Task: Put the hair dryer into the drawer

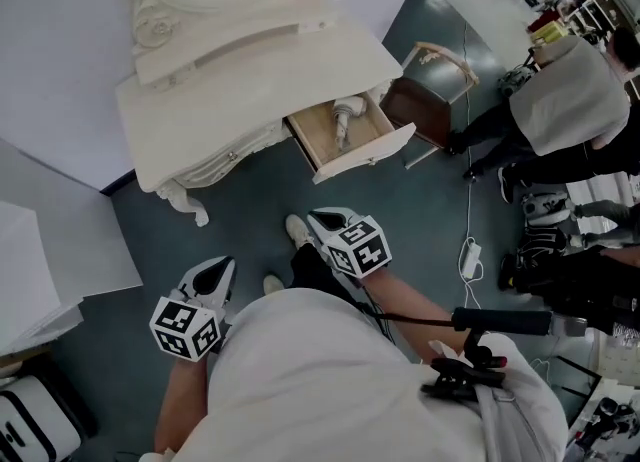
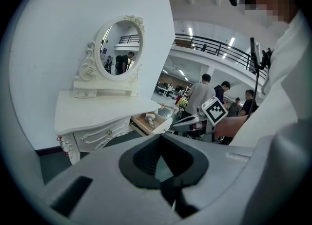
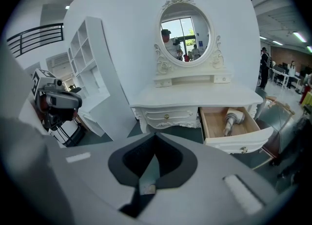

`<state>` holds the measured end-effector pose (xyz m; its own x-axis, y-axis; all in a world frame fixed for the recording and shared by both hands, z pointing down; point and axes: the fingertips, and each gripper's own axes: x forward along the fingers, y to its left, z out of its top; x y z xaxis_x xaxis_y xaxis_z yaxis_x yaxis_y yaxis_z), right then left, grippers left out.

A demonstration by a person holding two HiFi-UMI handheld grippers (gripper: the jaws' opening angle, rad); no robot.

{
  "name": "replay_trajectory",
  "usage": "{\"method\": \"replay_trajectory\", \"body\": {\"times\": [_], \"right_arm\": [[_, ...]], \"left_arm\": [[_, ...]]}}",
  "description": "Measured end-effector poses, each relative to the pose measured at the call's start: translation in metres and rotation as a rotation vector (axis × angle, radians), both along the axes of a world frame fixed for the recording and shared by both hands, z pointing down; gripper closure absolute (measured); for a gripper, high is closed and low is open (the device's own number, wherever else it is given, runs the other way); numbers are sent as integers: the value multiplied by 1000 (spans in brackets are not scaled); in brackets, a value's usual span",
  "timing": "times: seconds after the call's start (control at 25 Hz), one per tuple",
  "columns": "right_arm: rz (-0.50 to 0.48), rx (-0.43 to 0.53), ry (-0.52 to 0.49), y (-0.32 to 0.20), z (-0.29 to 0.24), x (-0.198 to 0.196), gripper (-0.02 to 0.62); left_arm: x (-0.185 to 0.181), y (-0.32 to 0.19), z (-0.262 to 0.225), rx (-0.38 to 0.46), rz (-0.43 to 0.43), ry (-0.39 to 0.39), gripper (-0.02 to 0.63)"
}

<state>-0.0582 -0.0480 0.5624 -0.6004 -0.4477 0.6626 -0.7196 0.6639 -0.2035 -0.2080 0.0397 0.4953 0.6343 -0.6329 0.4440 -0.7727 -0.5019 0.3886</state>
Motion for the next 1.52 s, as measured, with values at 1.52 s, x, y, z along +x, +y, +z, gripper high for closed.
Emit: {"method": "replay_trajectory", "body": {"times": [1.52], "right_arm": [[-11,9,14,-28,12,33,596]], "left_arm": [[55,-55,15,-67,145,-35,603]]}}
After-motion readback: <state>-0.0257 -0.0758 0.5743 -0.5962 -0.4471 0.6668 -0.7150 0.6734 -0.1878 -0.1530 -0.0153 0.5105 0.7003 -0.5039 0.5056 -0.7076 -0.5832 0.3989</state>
